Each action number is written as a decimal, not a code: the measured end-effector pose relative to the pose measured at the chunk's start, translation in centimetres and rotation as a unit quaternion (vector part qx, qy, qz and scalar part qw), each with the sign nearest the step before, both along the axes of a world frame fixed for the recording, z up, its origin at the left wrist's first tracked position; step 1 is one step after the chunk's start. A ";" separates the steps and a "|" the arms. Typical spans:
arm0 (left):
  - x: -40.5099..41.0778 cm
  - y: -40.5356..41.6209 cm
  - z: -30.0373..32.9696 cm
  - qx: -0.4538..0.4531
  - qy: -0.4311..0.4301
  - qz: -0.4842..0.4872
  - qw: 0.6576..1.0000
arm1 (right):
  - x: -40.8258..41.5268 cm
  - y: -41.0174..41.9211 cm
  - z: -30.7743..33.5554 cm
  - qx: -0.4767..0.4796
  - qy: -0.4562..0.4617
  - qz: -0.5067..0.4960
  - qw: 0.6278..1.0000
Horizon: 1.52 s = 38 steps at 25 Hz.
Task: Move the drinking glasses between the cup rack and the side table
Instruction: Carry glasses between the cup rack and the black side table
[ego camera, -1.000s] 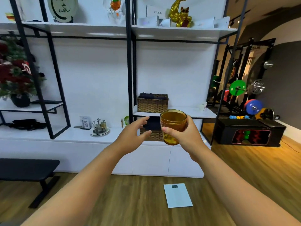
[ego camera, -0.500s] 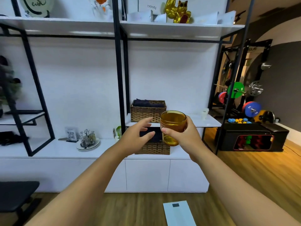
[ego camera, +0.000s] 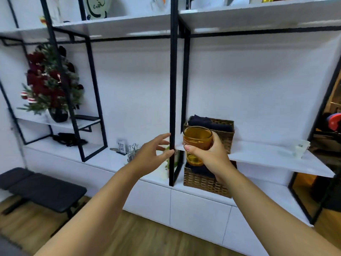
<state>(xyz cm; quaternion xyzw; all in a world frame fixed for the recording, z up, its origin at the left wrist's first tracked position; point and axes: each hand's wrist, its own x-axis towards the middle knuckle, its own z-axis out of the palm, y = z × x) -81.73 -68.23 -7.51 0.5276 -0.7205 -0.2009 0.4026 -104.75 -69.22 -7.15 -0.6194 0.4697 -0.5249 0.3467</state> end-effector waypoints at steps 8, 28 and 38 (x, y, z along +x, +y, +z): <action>3.8 -7.8 -2.6 0.003 -0.062 0.092 0.994 | 4.9 -12.1 -1.9 0.020 -0.003 0.114 0.993; 24.7 -37.5 -6.3 -0.041 0.159 0.105 0.981 | 34.2 -41.4 -2.7 0.018 -0.031 0.154 0.987; 35.0 -53.2 -10.0 -0.029 0.246 0.176 0.953 | 45.7 -57.9 -5.4 0.033 -0.017 0.213 0.976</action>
